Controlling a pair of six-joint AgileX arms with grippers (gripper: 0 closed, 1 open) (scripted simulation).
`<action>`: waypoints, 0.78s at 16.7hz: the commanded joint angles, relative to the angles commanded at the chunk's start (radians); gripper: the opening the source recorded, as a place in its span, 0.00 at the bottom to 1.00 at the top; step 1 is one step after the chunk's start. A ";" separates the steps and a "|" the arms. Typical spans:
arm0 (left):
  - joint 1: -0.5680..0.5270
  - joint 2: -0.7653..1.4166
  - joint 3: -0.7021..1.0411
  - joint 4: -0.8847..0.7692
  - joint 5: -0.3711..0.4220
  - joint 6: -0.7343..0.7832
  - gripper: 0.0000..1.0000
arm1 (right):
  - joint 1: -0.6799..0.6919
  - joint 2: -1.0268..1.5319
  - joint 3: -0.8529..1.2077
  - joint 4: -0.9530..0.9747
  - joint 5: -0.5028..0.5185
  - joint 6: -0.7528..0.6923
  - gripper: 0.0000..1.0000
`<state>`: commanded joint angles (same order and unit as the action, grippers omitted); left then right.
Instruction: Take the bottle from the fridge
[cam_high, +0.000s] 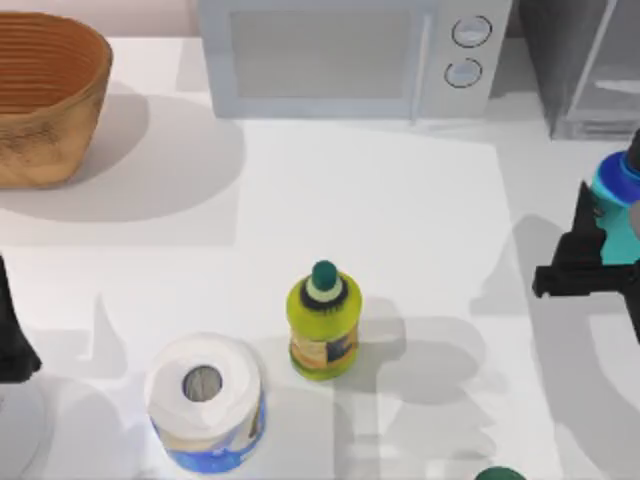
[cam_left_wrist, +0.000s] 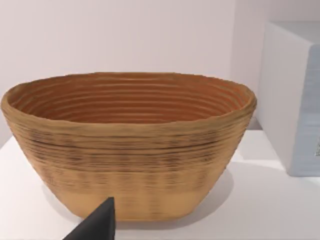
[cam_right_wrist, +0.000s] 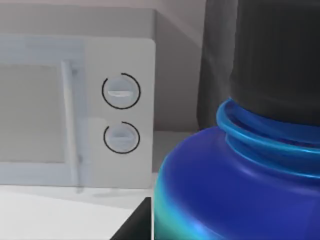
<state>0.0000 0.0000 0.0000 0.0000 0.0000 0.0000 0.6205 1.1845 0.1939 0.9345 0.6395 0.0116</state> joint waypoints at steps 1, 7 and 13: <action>0.000 0.000 0.000 0.000 0.000 0.000 1.00 | 0.049 0.098 0.015 0.072 0.049 0.002 0.00; 0.000 0.000 0.000 0.000 0.000 0.000 1.00 | 0.287 0.539 0.100 0.436 0.288 0.011 0.00; 0.000 0.000 0.000 0.000 0.000 0.000 1.00 | 0.365 0.665 0.137 0.565 0.368 0.013 0.00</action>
<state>0.0000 0.0000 0.0000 0.0000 0.0000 0.0000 0.9857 1.8491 0.3306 1.4992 1.0076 0.0242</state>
